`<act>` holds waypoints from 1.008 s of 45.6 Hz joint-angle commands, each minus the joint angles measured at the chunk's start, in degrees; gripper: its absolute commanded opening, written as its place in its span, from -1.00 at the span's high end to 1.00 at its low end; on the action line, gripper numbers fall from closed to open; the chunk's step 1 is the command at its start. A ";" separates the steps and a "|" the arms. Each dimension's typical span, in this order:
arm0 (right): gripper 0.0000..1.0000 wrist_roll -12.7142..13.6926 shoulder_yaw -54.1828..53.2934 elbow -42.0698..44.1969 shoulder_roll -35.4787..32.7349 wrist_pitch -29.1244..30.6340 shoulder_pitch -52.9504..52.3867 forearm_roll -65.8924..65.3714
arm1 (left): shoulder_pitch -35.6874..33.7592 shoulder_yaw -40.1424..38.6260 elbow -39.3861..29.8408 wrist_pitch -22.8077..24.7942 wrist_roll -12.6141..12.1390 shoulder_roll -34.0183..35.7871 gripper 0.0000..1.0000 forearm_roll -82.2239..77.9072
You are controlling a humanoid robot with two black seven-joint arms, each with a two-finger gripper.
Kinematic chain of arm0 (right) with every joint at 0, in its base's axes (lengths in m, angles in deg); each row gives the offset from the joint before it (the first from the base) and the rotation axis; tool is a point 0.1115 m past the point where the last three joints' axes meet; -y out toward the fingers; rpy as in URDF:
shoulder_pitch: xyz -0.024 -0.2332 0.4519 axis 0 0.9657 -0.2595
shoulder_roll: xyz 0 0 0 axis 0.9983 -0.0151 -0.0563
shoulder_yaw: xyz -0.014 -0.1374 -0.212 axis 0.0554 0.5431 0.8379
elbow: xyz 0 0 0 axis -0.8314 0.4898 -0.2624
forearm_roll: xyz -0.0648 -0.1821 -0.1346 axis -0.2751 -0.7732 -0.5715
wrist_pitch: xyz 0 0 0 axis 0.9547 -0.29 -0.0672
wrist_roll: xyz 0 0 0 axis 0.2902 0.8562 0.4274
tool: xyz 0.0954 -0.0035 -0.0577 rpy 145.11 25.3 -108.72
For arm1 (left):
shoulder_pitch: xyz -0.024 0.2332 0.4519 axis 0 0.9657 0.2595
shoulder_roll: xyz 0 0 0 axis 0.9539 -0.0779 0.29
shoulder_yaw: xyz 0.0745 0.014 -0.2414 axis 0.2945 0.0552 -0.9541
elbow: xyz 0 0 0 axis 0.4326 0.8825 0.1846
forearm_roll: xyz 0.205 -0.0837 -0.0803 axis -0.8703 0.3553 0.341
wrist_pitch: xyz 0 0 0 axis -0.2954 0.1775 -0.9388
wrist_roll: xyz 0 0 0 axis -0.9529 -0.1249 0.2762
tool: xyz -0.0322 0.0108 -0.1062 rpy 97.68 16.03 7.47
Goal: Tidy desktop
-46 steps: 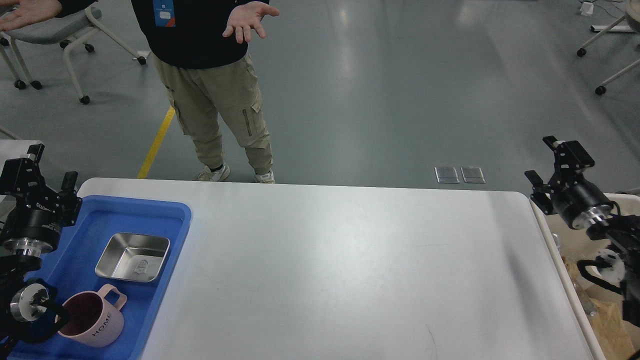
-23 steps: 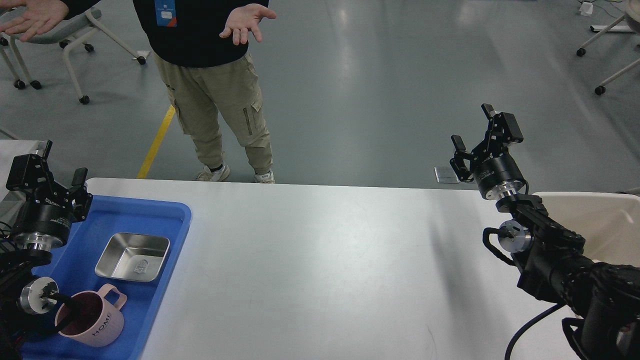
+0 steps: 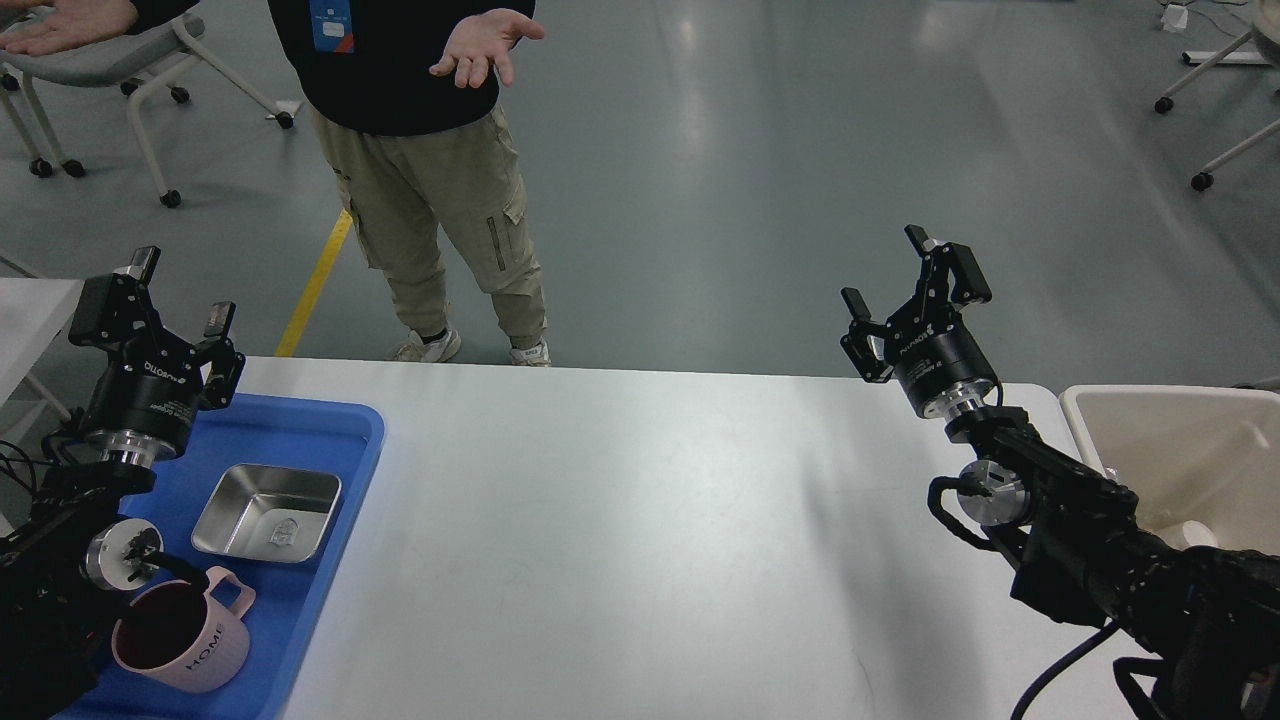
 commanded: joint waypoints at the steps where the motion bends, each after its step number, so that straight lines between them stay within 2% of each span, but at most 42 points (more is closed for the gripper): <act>1: -1.00 0.21 6.97 -0.07 -0.85 1.83 -0.01 -0.22 | -0.58 0.84 0.02 1.78 -0.08 0.15 -0.92 -1.01; 3: -1.00 0.12 7.85 -0.07 -1.21 1.92 -0.10 -0.22 | -1.19 0.92 0.46 1.87 -0.43 0.33 -0.92 -1.54; 8: -1.00 0.12 7.94 -0.07 -2.35 2.01 -0.36 -0.22 | -2.60 2.50 0.64 1.17 -4.90 0.68 -0.92 -1.89; 12: -1.00 0.12 7.94 -0.07 -2.61 2.01 -0.63 -0.22 | -3.30 2.86 0.73 0.11 -6.31 0.77 -0.92 -1.89; 20: -1.00 0.04 8.56 -0.33 -2.70 2.18 -0.72 -0.22 | -3.66 3.21 0.64 0.98 -6.40 3.66 -0.92 -1.98; 27: -1.00 -0.40 9.96 -2.00 -3.84 3.24 -1.24 -1.98 | -4.27 9.18 -0.42 4.76 -6.32 6.12 -0.92 -2.07; 32: -1.00 -0.58 9.88 -4.10 -6.83 5.26 -2.30 -3.21 | -4.27 10.07 -0.42 4.94 -6.32 6.30 -0.92 -2.15; 41: -1.00 -0.67 9.53 -12.10 -16.32 6.05 -2.21 -3.39 | -4.62 11.03 -0.42 4.77 -6.23 5.95 -0.92 -2.15; 46: -1.00 -0.67 9.35 -15.18 -18.87 6.05 -2.12 -3.39 | -4.63 11.30 -0.42 4.42 -6.23 5.86 -0.92 -2.15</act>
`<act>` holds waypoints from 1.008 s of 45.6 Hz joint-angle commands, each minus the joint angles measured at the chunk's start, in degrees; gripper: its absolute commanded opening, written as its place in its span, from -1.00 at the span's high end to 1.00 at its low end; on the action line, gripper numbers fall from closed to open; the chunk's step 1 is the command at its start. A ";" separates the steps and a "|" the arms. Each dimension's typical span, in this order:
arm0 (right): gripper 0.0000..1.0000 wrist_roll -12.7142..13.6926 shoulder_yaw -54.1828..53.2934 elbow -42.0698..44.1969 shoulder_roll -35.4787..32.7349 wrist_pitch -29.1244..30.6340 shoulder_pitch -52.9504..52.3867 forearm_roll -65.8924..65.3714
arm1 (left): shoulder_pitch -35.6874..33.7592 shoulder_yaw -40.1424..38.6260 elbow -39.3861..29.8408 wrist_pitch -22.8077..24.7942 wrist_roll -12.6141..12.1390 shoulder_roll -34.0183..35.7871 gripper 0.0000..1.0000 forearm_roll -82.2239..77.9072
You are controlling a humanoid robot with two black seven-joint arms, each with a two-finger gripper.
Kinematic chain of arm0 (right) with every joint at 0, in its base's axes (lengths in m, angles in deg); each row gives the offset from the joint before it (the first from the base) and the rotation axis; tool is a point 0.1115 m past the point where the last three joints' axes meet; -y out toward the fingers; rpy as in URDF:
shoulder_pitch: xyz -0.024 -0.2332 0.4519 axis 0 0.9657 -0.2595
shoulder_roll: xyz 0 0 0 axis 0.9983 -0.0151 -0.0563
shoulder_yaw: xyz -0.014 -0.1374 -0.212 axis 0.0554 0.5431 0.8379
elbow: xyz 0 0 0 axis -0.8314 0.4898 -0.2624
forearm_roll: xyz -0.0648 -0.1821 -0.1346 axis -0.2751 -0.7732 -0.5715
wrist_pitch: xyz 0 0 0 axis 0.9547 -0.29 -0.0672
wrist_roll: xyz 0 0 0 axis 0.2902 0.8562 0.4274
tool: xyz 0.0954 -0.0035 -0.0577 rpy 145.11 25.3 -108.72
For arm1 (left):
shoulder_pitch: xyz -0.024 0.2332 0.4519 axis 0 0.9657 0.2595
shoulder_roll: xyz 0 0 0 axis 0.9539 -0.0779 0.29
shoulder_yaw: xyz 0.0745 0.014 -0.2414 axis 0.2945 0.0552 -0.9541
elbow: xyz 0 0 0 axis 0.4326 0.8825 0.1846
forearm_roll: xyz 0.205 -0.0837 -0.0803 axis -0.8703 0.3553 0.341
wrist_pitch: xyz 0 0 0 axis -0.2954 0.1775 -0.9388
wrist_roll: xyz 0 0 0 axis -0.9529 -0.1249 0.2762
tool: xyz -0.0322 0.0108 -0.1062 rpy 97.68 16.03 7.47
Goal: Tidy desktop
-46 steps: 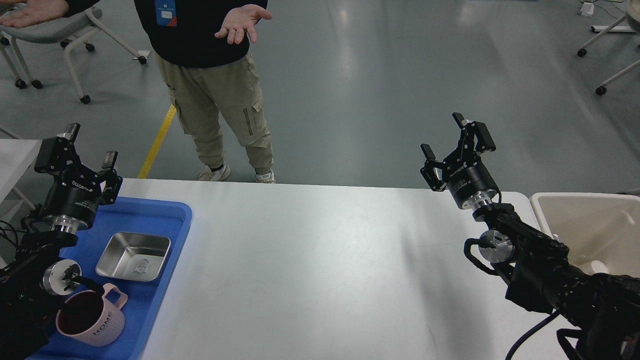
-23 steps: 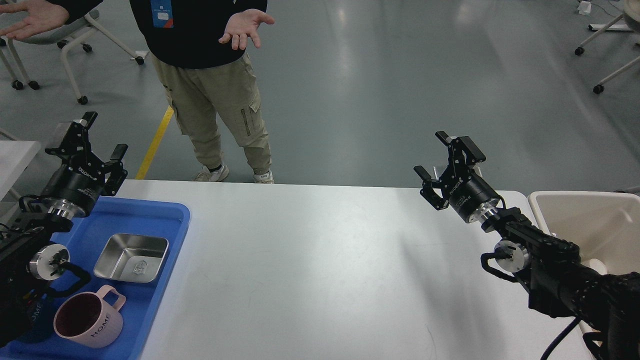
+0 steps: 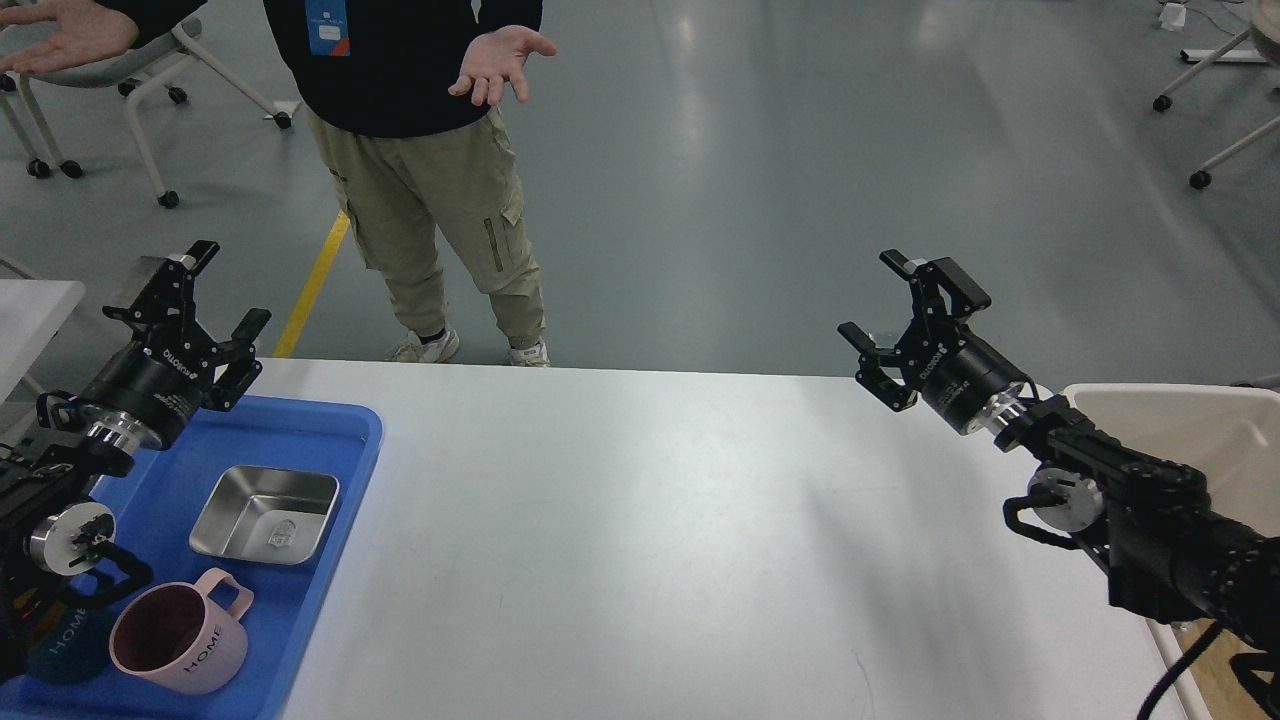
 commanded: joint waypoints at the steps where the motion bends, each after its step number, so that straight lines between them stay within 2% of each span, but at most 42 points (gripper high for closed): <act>1: -1.00 -0.01 -0.24 -3.39 -3.13 0.06 0.09 0.00 | -0.21 0.28 0.01 -0.43 0.00 -0.21 -0.92 0.00; 18: -1.00 -0.01 -2.08 -1.46 -1.81 -0.82 1.58 0.00 | -1.09 0.37 0.28 -1.14 -0.09 -0.47 -0.92 0.17; 29: -1.00 0.08 -2.96 -0.14 -0.23 -3.45 1.85 0.17 | -0.65 -0.86 0.19 -1.40 0.97 -2.67 -0.92 0.87; 32: -1.00 0.08 -3.92 0.04 0.12 -4.24 1.93 0.26 | -0.39 -1.74 0.19 -1.40 1.76 -2.67 -0.92 1.14; 37: -1.00 0.17 -7.09 1.35 1.44 -7.40 1.93 1.14 | 0.58 -5.78 0.19 -1.40 4.74 -3.02 -0.92 1.14; 46: -1.00 0.35 -10.60 2.50 3.81 -10.83 2.90 1.14 | 0.93 -7.81 0.28 -1.58 4.83 -2.93 -0.92 1.14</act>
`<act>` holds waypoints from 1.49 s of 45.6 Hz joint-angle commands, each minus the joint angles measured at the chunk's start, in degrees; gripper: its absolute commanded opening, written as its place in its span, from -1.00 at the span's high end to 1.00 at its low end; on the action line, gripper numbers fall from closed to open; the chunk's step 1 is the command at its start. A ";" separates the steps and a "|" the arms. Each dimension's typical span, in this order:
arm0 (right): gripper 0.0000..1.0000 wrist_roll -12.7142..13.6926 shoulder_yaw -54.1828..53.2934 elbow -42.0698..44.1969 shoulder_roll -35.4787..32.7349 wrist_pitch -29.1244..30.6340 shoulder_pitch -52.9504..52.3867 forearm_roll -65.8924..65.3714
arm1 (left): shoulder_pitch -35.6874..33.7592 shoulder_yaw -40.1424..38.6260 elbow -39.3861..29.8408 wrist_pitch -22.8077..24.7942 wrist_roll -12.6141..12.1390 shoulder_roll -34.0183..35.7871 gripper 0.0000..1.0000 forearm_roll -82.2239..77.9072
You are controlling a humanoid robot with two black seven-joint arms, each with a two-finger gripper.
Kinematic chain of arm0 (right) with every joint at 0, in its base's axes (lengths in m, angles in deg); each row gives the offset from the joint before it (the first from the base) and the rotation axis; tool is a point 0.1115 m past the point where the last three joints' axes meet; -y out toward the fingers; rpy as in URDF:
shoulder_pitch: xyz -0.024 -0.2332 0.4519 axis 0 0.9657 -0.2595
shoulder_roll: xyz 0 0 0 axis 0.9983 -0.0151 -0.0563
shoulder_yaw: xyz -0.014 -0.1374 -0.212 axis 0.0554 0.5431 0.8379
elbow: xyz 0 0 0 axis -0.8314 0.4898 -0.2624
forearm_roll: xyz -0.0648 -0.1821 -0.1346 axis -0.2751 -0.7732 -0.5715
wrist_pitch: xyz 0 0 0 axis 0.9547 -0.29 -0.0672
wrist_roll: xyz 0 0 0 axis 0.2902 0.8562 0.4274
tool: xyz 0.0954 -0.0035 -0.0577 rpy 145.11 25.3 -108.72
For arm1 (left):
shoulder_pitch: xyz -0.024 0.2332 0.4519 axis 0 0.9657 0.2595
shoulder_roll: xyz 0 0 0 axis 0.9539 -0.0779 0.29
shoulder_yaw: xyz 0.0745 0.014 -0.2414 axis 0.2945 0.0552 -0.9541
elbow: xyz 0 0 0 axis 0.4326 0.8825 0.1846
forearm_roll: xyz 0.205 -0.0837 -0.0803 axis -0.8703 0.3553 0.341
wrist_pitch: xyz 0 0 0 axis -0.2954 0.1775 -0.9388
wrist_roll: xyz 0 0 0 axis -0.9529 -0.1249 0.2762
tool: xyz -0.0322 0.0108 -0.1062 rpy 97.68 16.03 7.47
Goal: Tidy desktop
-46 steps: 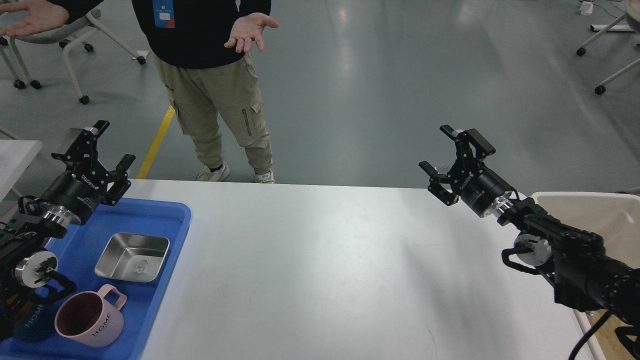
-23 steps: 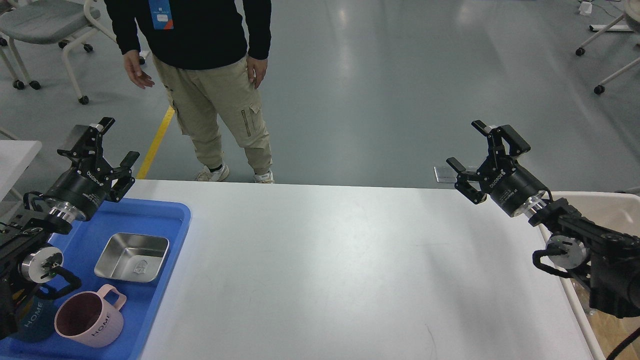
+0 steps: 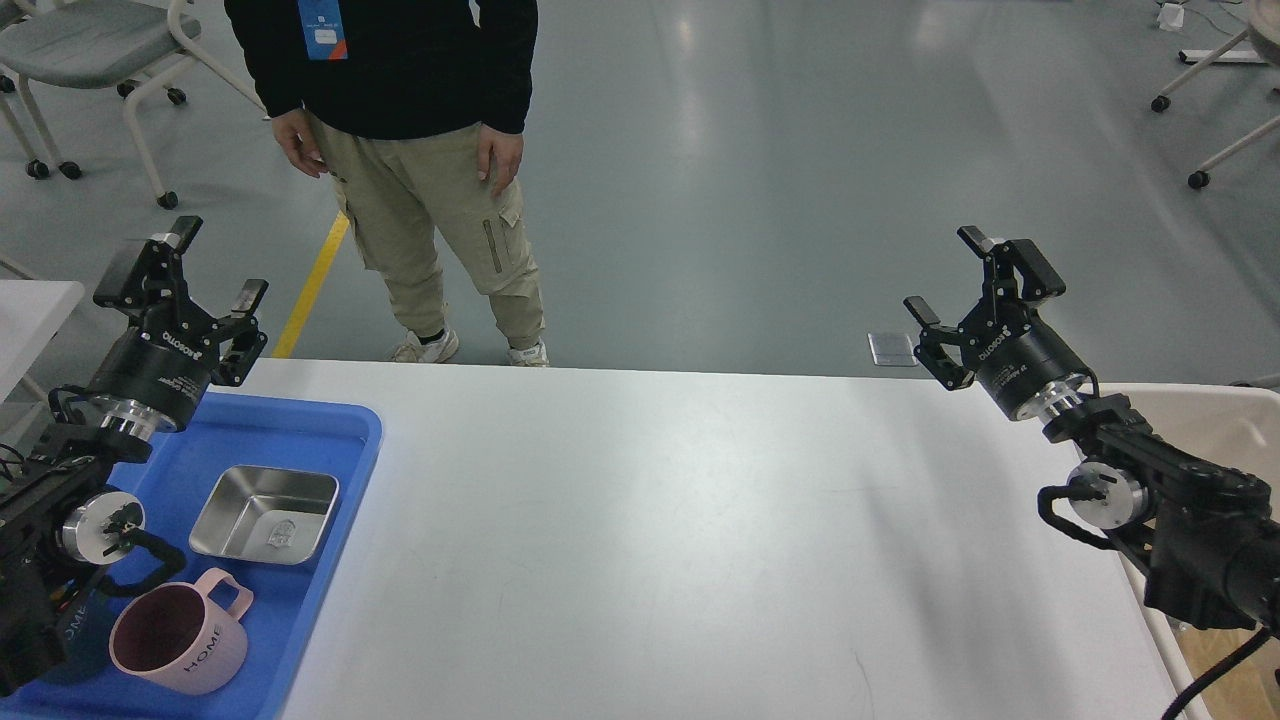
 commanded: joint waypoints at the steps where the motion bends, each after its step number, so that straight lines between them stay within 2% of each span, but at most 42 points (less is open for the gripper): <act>1: -1.00 0.03 -2.39 0.69 1.33 -2.45 0.67 0.02 | 0.02 -0.57 0.06 -0.23 -0.08 0.08 -0.92 0.00; 11: -1.00 0.29 -6.18 0.61 2.65 -7.02 2.69 0.02 | 0.02 -1.10 0.59 -0.23 -0.61 0.16 -0.92 0.35; 32: -1.00 0.47 -11.98 0.08 2.83 -7.20 6.21 1.51 | 2.66 -2.68 0.77 -0.14 -0.79 -0.27 -0.92 8.43; 51: -1.00 0.47 -12.33 -0.01 2.39 -6.85 6.29 1.43 | 4.24 -3.21 0.85 -1.11 -0.08 -0.89 -0.92 9.13; 68: -1.00 0.47 -12.33 -0.01 2.13 -6.58 6.91 1.43 | 4.94 -3.74 0.85 -2.25 -0.35 -4.14 -0.92 10.19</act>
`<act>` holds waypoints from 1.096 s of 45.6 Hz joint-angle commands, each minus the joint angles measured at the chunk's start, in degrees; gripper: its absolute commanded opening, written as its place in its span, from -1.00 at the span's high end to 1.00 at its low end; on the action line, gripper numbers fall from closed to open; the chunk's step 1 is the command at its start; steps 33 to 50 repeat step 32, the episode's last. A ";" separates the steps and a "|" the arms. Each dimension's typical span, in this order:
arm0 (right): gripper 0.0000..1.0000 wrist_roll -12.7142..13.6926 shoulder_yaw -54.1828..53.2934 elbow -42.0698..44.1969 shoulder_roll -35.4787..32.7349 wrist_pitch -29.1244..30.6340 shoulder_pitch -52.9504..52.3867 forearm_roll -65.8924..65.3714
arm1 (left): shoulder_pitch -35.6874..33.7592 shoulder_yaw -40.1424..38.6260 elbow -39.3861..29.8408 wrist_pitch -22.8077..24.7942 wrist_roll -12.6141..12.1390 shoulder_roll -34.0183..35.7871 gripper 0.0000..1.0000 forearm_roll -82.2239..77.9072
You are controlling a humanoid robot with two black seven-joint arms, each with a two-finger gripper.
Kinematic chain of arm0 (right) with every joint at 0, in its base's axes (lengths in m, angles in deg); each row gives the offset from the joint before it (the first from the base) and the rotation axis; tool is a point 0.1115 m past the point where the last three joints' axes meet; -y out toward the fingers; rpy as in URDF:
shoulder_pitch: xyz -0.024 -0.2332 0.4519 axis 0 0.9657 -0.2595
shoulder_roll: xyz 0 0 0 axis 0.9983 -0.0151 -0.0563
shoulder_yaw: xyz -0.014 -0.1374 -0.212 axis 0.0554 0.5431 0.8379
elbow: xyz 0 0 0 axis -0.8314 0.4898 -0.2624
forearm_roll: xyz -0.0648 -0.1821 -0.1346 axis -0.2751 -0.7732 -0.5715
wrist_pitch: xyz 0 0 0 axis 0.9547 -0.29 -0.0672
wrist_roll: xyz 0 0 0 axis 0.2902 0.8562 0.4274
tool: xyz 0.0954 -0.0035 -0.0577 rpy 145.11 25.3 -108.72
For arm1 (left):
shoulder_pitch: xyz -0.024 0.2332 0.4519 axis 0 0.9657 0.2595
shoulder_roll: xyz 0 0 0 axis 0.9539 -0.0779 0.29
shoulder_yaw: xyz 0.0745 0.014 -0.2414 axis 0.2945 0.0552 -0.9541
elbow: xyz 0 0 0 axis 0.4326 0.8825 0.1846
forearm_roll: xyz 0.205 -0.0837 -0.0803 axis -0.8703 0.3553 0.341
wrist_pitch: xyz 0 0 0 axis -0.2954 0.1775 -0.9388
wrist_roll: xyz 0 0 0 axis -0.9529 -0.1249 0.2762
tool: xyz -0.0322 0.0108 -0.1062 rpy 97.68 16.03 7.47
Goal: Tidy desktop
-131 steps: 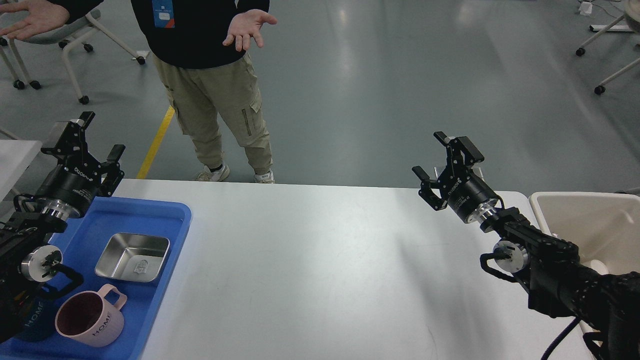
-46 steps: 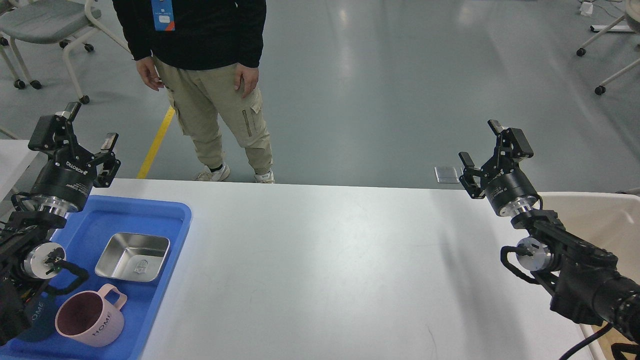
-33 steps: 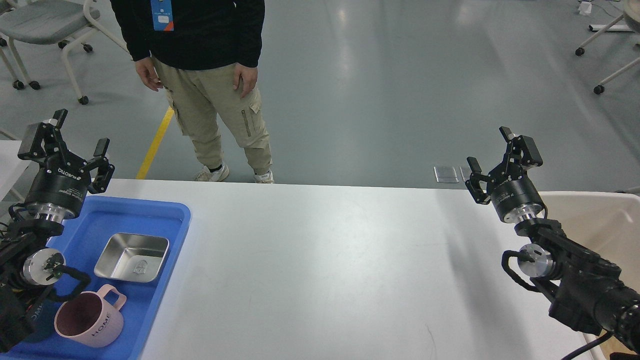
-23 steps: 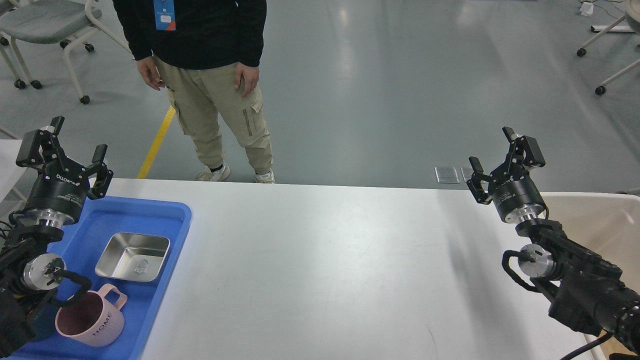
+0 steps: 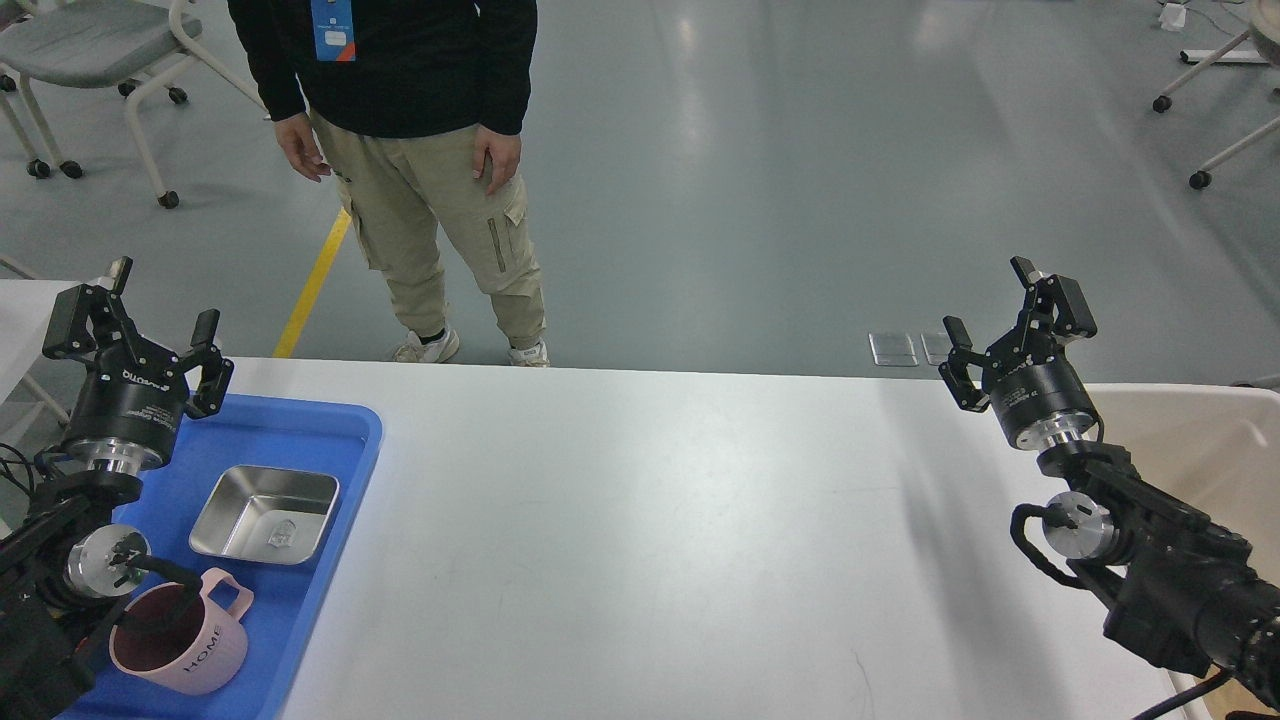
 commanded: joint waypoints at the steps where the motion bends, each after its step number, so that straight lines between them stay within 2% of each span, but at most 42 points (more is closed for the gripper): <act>1: -1.00 0.00 0.02 0.00 -0.04 0.05 0.03 0.00 | 0.02 -0.01 -0.01 -0.29 -0.02 -0.79 -0.92 0.01; 16: -1.00 0.00 0.20 0.17 -0.04 0.05 0.03 -0.18 | 0.82 0.61 0.52 -2.31 -0.46 -0.71 -0.92 -0.60; 50: -1.00 -0.70 0.20 0.43 0.05 -0.65 0.38 -0.62 | 0.90 0.78 0.52 -2.22 -0.29 -0.62 -0.92 -0.87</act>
